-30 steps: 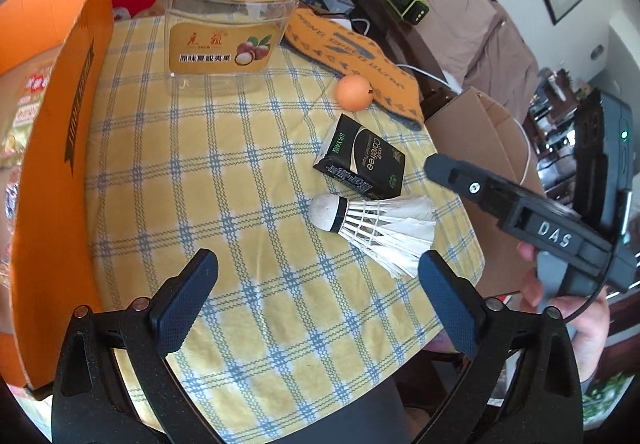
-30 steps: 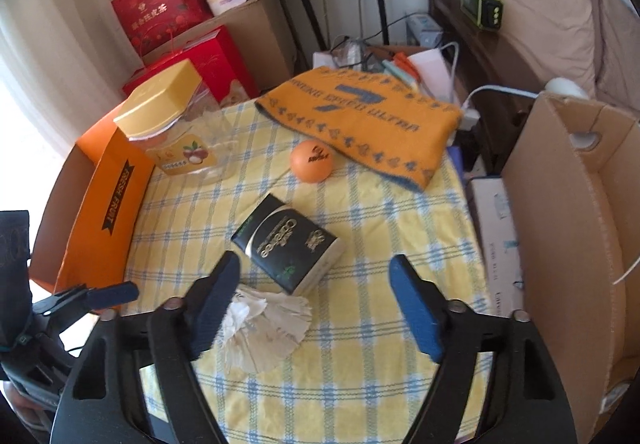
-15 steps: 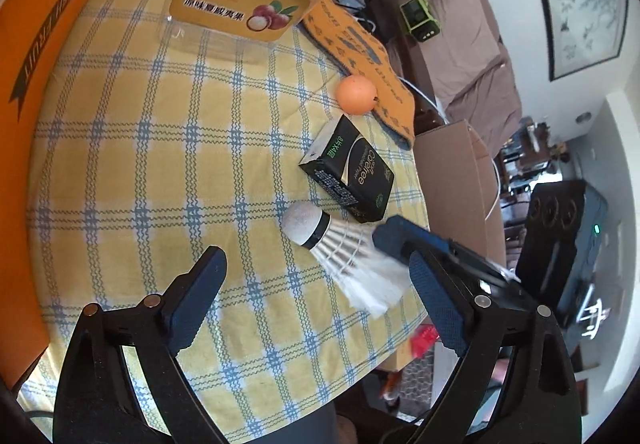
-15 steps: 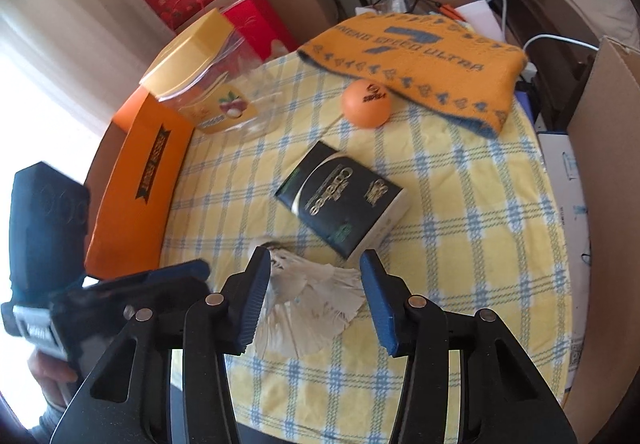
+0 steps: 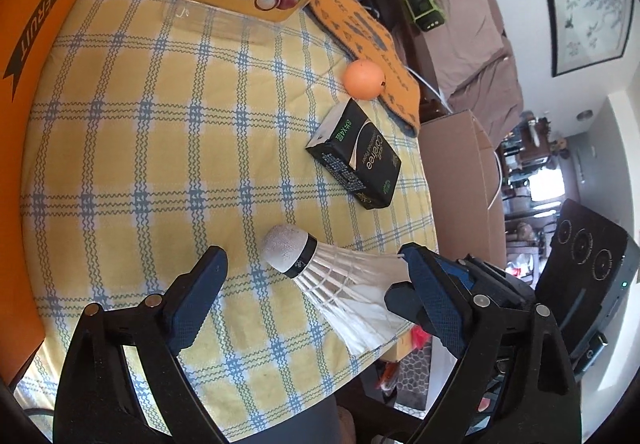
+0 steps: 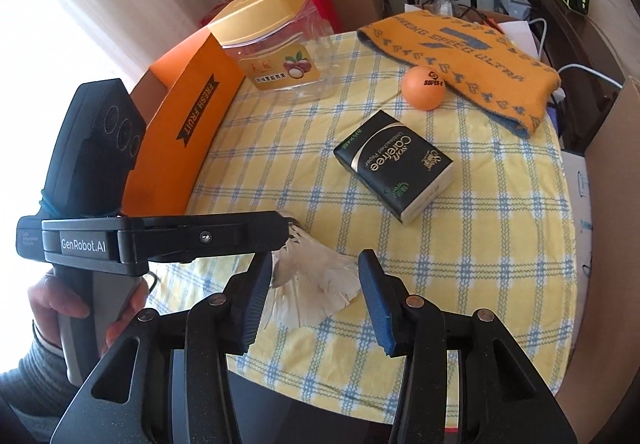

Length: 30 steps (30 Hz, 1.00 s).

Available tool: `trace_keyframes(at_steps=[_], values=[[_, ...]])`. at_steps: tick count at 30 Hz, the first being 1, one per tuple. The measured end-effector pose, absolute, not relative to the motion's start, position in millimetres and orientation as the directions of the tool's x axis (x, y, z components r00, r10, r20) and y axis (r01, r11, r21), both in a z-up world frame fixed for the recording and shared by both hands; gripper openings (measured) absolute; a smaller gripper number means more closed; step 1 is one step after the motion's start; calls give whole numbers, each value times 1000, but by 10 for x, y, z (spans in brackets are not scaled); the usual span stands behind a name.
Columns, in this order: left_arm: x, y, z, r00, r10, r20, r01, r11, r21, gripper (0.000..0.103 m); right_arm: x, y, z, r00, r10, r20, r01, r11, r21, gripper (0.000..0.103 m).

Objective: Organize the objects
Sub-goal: 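Close the left tool around the cork of the white shuttlecock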

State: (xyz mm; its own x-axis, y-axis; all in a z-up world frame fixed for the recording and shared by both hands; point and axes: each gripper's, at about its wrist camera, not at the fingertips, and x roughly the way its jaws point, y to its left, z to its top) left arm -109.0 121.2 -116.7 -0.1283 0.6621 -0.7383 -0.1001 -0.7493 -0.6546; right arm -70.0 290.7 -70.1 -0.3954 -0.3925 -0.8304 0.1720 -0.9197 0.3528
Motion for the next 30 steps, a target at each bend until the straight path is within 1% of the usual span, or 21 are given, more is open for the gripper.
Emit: trace_keyframes(at_steps=[1, 3, 5, 9, 11, 13, 21, 23, 25, 27, 30], values=[[-1088, 1209, -1160, -126, 662, -739, -102, -750, -654, 82, -699, 2910, -697, -395, -386, -833, 173, -922, 345, 49], [-1087, 1226, -1130, -127, 647, -751, -119, -762, -636, 78, -694, 2927, -678, -401, -372, -837, 170, -928, 330, 49], [-1075, 1255, -1073, -145, 616, -774, -151, -787, -598, 77, -672, 2970, -646, -414, -357, -837, 161, -934, 319, 49], [-1005, 1378, -877, -228, 486, -844, -301, -860, -413, 77, -632, 3088, -566, -442, -329, -835, 133, -944, 302, 50], [-967, 1445, -812, -244, 446, -861, -364, -865, -345, 77, -626, 3148, -535, -452, -322, -832, 117, -946, 302, 51], [-950, 1496, -780, -229, 446, -865, -415, -849, -328, 79, -615, 3209, -496, -468, -315, -826, 103, -947, 303, 52], [-903, 1548, -691, -117, 480, -870, -557, -757, -342, 80, -532, 3355, -378, -506, -307, -806, 74, -947, 314, 53], [-858, 1564, -645, -117, 466, -877, -605, -734, -309, 81, -512, 3376, -358, -509, -306, -804, 76, -947, 313, 53], [-798, 1591, -600, -138, 436, -890, -657, -713, -247, 86, -494, 3387, -353, -512, -307, -803, 77, -947, 313, 53], [-741, 1633, -579, -160, 408, -899, -706, -684, -185, 86, -497, 3400, -356, -514, -305, -802, 72, -947, 314, 54], [-697, 1708, -610, -170, 374, -912, -753, -646, -125, 86, -498, 3421, -364, -516, -304, -801, 62, -946, 318, 54]])
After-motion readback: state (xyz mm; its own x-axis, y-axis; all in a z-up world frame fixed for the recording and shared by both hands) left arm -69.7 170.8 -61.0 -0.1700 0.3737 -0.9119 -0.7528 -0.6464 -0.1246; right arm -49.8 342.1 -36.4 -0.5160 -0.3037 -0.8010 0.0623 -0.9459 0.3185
